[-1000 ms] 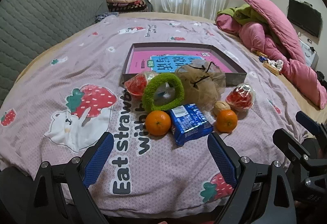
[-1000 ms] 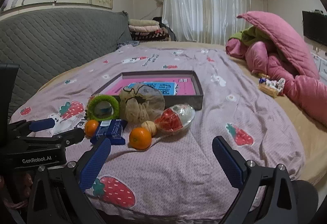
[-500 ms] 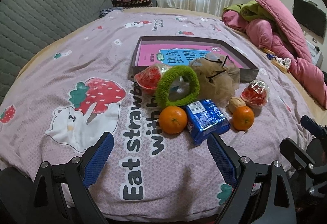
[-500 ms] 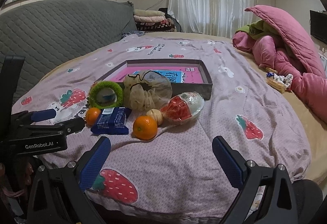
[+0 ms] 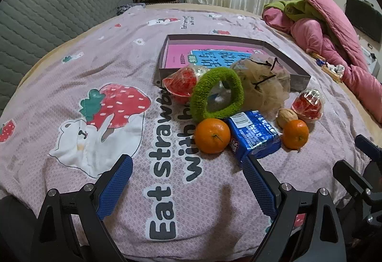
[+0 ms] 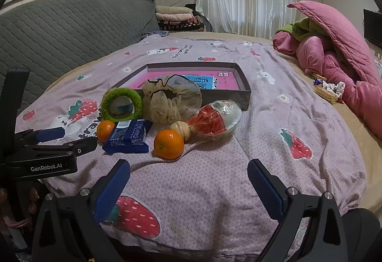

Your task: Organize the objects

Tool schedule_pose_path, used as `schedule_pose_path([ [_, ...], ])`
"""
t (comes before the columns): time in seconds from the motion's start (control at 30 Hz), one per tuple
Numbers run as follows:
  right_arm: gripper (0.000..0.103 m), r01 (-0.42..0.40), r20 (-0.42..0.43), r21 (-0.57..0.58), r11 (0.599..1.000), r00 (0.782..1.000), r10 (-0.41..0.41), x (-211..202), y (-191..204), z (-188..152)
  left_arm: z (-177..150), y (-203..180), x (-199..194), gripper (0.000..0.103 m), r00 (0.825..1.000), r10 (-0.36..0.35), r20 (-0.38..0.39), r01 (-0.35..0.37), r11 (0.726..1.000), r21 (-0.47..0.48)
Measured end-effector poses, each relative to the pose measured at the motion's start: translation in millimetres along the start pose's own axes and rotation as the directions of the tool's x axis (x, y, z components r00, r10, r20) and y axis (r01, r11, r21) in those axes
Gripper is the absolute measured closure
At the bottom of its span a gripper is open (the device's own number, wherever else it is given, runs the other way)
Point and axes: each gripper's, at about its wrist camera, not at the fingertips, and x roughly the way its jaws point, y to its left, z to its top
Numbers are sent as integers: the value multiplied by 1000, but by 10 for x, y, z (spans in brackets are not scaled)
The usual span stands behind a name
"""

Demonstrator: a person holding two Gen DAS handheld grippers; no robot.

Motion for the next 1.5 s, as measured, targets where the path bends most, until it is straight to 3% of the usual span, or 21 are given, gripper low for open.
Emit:
schedule_pose_path([
  [0.4, 15, -7, -65, -17, 1000, 998, 6, 270, 92, 23, 29, 84, 136, 9, 1000, -2, -13, 2, 1000, -2],
  [0.7, 15, 2, -78, -1, 1000, 997, -2, 345, 66, 26, 57, 67, 266, 9, 1000, 11, -25, -11, 1000, 14],
  [0.93, 24, 13, -109, 19, 1000, 994, -10, 469, 50, 34, 109, 15, 336, 9, 1000, 3, -20, -3, 1000, 28],
  [1.5, 26, 4, -118, 51, 999, 993, 2, 692, 104, 90, 199, -23, 488, 11, 1000, -19, -18, 20, 999, 34],
])
